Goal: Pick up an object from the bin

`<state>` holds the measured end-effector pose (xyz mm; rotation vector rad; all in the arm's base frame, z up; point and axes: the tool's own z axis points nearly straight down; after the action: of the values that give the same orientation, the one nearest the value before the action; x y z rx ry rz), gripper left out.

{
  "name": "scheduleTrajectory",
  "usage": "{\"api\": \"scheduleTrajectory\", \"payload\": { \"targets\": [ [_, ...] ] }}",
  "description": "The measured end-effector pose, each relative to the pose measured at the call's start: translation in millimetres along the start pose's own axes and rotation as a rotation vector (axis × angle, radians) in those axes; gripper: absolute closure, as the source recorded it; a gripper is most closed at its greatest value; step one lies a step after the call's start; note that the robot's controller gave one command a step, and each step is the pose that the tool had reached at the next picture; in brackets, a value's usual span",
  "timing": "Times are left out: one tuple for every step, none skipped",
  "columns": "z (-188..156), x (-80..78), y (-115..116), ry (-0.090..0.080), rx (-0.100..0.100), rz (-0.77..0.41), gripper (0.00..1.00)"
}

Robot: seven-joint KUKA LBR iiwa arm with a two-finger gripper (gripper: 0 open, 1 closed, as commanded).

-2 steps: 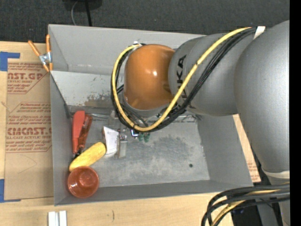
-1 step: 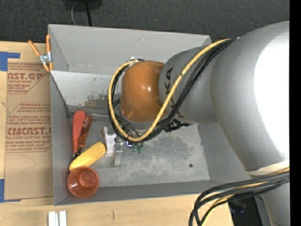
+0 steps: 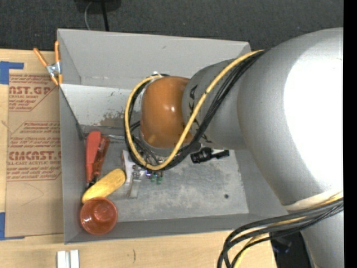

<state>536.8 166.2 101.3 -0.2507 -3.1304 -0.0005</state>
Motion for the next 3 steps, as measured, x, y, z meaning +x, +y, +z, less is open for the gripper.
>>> {"api": "scheduleTrajectory", "payload": {
  "targets": [
    [0,-12.6,7,-0.001,-0.003,0.011,0.0],
    [-11,-6.8,3,-0.002,-0.001,-0.265,0.0],
    [-31,8.5,7,-0.001,-0.003,-0.164,0.0]
  ]
}}
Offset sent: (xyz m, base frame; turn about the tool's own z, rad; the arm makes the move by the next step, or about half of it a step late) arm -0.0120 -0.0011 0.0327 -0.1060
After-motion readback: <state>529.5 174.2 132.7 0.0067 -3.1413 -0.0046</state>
